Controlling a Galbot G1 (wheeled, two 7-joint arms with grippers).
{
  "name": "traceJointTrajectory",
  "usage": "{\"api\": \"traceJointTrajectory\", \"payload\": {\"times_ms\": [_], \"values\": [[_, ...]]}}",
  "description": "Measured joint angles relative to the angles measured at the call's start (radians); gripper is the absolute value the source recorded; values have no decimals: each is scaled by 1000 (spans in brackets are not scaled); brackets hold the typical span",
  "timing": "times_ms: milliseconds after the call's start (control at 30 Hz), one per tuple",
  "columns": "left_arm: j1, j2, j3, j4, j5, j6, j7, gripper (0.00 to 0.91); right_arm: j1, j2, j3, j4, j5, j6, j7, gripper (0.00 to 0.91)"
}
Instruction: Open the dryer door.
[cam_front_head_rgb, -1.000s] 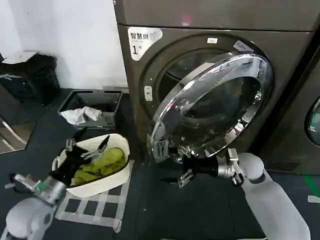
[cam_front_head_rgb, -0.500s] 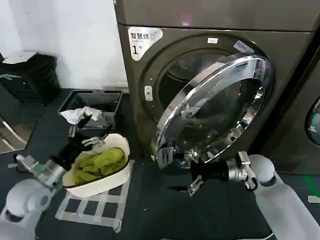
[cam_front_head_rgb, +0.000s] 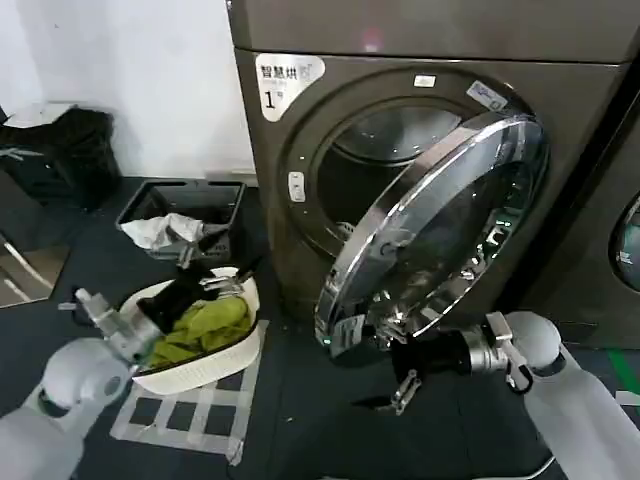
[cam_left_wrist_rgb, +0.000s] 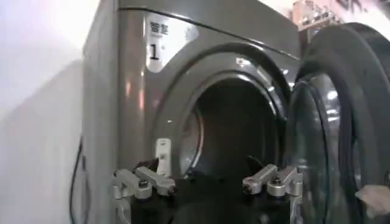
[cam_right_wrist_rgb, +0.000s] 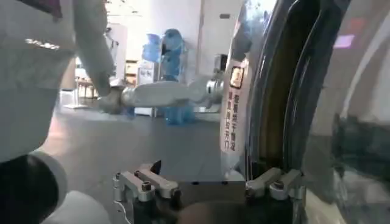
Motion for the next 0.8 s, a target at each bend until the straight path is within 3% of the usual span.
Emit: {"api": "traceJointTrajectory", "payload": {"times_ms": [800], "values": [[-155,-20,231,-22,0,12,10,907,-151,16,238,-38,18,38,-46,907]]}}
